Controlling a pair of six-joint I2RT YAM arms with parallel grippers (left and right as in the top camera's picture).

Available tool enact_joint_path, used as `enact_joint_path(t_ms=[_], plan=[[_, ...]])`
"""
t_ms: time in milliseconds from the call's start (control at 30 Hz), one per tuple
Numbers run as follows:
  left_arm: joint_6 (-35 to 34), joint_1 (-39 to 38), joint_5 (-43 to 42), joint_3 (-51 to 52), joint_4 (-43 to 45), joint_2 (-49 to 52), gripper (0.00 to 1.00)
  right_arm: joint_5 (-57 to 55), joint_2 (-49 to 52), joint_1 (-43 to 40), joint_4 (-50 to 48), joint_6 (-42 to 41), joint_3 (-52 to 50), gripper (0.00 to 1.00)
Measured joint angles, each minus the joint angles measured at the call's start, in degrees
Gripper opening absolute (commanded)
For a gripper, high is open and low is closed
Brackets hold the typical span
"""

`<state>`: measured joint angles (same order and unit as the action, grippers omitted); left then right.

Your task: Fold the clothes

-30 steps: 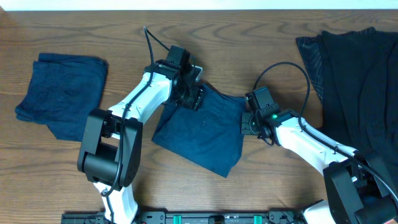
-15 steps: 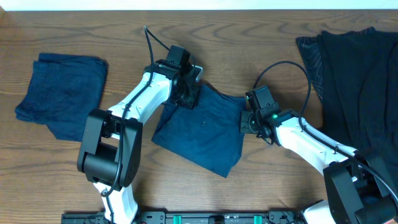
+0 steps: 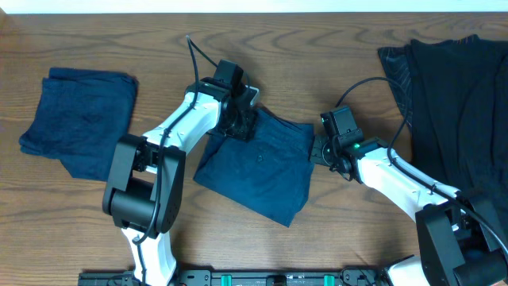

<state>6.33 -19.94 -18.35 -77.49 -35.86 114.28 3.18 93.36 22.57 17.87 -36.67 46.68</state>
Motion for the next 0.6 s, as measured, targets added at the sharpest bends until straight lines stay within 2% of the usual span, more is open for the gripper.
enact_joint_path(t_ms=[133, 233, 267, 600], plan=[[-0.13, 0.0, -0.39, 0.0, -0.24, 0.09, 0.35, 0.9, 0.0, 0.0, -3.04, -0.17, -0.04, 0.42], [0.07, 0.0, -0.68, 0.0, -0.94, 0.09, 0.11, 1.18, 0.0, 0.0, -3.32, -0.17, -0.04, 0.43], [-0.33, 0.0, -0.66, 0.0, -1.27, 0.07, 0.06, 1.27, 0.0, 0.0, -3.32, -0.17, -0.04, 0.42], [-0.66, 0.0, -0.79, 0.0, -6.38, -2.23, 0.06, 1.33, 0.0, 0.0, -2.91, -0.17, -0.04, 0.41]])
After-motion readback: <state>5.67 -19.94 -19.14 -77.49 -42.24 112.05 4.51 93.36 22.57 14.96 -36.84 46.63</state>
